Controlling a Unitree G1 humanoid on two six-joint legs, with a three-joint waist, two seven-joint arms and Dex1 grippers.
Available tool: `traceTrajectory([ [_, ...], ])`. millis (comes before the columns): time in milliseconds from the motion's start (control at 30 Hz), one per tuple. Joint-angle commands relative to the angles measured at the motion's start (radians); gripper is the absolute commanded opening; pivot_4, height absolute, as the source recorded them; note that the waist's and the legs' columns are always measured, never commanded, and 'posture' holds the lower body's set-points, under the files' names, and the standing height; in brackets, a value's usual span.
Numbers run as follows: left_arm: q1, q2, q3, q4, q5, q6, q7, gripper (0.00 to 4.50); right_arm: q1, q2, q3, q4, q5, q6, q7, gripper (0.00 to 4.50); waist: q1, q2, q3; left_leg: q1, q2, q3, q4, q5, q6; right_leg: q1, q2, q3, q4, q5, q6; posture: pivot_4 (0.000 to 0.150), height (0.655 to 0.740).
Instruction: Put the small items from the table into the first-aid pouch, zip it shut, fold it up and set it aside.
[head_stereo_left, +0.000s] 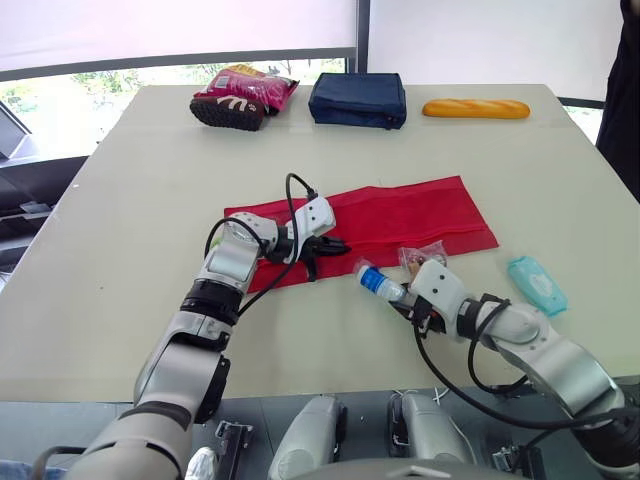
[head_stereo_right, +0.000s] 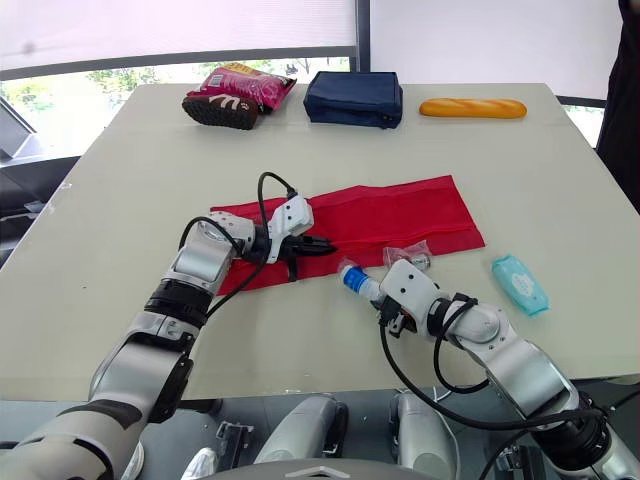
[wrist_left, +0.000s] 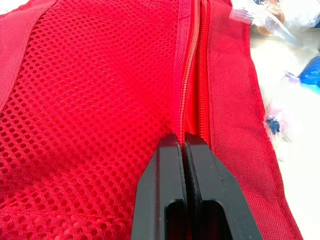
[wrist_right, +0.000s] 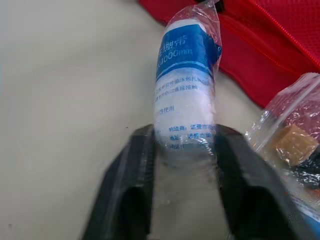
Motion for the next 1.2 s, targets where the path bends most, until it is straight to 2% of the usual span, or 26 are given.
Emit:
traceTrajectory([
  [33, 0.001, 0.000, -0.011, -0.037, -0.015, 0.011, -0.004, 0.00, 0.024, -0.037, -0.037, -0.067, -0.011, 0.011, 0.011, 0.27, 0.000, 0.000, 0.000, 0.000, 0.000, 0.000, 0.000, 0.000, 0.000, 0.000, 0.000, 0.000, 0.000, 0.000, 0.000, 0.150, 0.7390],
  [67, 0.002, 0.000, -0.012, -0.039, -0.016, 0.014, -0.005, 0.00, 0.029, -0.042, -0.044, -0.074, -0.012, 0.014, 0.011, 0.10, 0.001, 0.000, 0.000, 0.000, 0.000, 0.000, 0.000, 0.000, 0.000, 0.000, 0.000, 0.000, 0.000, 0.000, 0.000, 0.150, 0.7390],
  [167, 0.015, -0.004, -0.019, -0.067, -0.024, 0.034, -0.010, 0.00, 0.050, -0.049, -0.088, -0.112, 0.012, 0.056, 0.008, 0.07, 0.001, 0.000, 0.000, 0.000, 0.000, 0.000, 0.000, 0.000, 0.000, 0.000, 0.000, 0.000, 0.000, 0.000, 0.000, 0.150, 0.7390],
  [300, 0.028, -0.011, -0.021, -0.094, -0.028, 0.059, 0.003, 0.00, 0.028, 0.042, -0.168, -0.196, 0.105, 0.234, -0.029, 0.07, 0.000, 0.000, 0.000, 0.000, 0.000, 0.000, 0.000, 0.000, 0.000, 0.000, 0.000, 0.000, 0.000, 0.000, 0.000, 0.150, 0.7390],
  [467, 0.040, -0.023, -0.020, -0.138, -0.026, 0.101, 0.036, 0.00, -0.072, 0.204, -0.213, -0.223, 0.158, 0.468, -0.121, 0.07, 0.001, 0.000, 0.000, 0.000, 0.000, 0.000, 0.000, 0.000, 0.000, 0.000, 0.000, 0.000, 0.000, 0.000, 0.000, 0.150, 0.7390],
  [633, 0.066, -0.036, -0.004, -0.227, -0.048, 0.159, 0.074, 0.00, -0.113, 0.238, -0.190, -0.190, 0.144, 0.608, -0.183, 0.07, 0.002, 0.000, 0.000, 0.000, -0.001, 0.000, 0.000, 0.000, 0.000, 0.000, -0.001, 0.000, 0.000, 0.000, 0.000, 0.150, 0.7390],
  [1033, 0.212, -0.047, -0.043, -0.537, -0.062, 0.124, 0.177, 0.00, -0.164, 0.443, -0.246, -0.090, 0.117, 0.634, -0.300, 0.07, 0.000, 0.002, -0.001, 0.000, -0.001, 0.000, -0.001, 0.000, 0.000, -0.001, -0.001, 0.001, 0.001, 0.000, 0.000, 0.150, 0.7390],
  [1200, 0.234, -0.038, -0.074, -0.564, -0.044, 0.098, 0.203, 0.00, -0.195, 0.515, -0.244, -0.033, 0.107, 0.605, -0.338, 0.07, -0.002, 0.002, -0.001, 0.000, -0.001, 0.000, -0.001, 0.000, 0.000, -0.001, -0.001, 0.001, 0.001, 0.000, 0.000, 0.150, 0.7390],
])
